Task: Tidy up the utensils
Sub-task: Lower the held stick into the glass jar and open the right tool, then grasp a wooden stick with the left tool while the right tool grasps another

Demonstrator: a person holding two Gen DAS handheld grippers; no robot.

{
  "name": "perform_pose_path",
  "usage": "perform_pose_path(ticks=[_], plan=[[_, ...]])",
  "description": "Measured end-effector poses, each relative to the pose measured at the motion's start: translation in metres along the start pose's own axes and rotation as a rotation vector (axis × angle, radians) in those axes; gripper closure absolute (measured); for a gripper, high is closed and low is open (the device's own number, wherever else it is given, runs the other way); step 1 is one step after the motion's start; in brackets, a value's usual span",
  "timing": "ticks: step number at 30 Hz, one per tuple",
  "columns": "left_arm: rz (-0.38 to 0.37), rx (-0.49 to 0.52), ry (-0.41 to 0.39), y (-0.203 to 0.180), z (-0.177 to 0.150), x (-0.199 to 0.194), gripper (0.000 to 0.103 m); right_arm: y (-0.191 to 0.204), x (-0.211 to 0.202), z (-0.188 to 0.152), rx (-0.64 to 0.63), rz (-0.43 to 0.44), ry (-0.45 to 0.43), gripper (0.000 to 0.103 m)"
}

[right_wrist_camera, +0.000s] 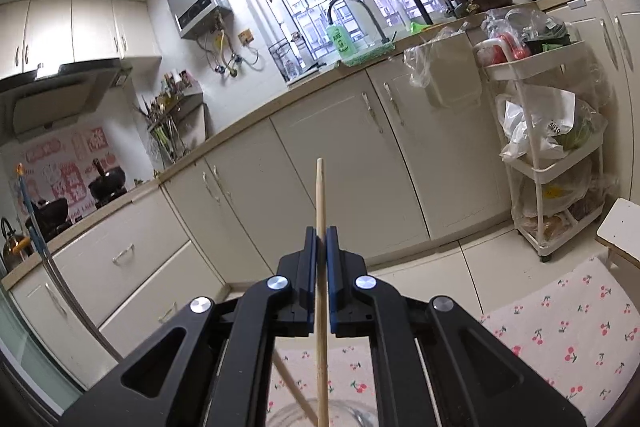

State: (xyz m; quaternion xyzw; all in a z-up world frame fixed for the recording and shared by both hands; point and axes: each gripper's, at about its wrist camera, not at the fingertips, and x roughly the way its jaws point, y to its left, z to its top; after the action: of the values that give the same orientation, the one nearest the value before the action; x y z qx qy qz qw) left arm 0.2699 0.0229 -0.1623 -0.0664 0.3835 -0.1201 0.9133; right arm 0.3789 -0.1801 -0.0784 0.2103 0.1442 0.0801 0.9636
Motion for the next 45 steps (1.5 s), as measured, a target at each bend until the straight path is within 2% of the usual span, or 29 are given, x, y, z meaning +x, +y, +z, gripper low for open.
perform_pose_path(ticks=[12, 16, 17, 19, 21, 23, 25, 27, 28, 30, 33, 35, 45], plan=[[0.027, 0.016, 0.084, -0.001, -0.012, 0.012, 0.071, -0.001, -0.034, -0.023, -0.079, 0.023, 0.06, 0.097], [0.035, 0.019, 0.101, -0.002, -0.014, 0.013, 0.07, -0.003, -0.043, -0.031, -0.106, 0.023, 0.119, 0.097], [0.039, 0.021, 0.103, -0.002, -0.014, 0.013, 0.07, -0.004, -0.045, -0.033, -0.109, 0.024, 0.129, 0.095], [0.045, 0.024, 0.112, -0.002, -0.015, 0.013, 0.07, -0.007, -0.057, -0.035, -0.099, 0.016, 0.146, 0.082], [0.046, 0.024, 0.121, -0.002, -0.016, 0.012, 0.07, -0.01, -0.076, -0.035, -0.083, 0.002, 0.141, 0.06], [0.046, 0.03, 0.131, -0.003, -0.017, 0.012, 0.07, -0.015, -0.098, -0.037, -0.073, -0.011, 0.145, 0.058], [0.045, 0.039, 0.141, -0.005, -0.018, 0.013, 0.07, -0.022, -0.12, -0.048, -0.055, -0.04, 0.201, 0.058], [0.045, 0.048, 0.152, -0.008, -0.019, 0.016, 0.07, -0.027, -0.13, -0.068, -0.058, -0.06, 0.311, 0.059], [0.045, 0.054, 0.156, -0.01, -0.019, 0.018, 0.07, -0.03, -0.134, -0.082, -0.066, -0.068, 0.373, 0.062], [0.049, 0.071, 0.159, -0.016, -0.018, 0.022, 0.07, -0.034, -0.137, -0.106, -0.083, -0.081, 0.478, 0.076], [0.06, 0.1, 0.163, -0.024, -0.016, 0.031, 0.07, -0.036, -0.134, -0.13, -0.09, -0.081, 0.576, 0.082], [0.072, 0.121, 0.175, -0.029, -0.014, 0.04, 0.07, -0.03, -0.129, -0.137, -0.118, -0.069, 0.608, 0.085], [0.114, 0.156, 0.225, -0.027, -0.014, 0.066, 0.07, -0.015, -0.104, -0.157, -0.19, -0.071, 0.699, 0.086]])
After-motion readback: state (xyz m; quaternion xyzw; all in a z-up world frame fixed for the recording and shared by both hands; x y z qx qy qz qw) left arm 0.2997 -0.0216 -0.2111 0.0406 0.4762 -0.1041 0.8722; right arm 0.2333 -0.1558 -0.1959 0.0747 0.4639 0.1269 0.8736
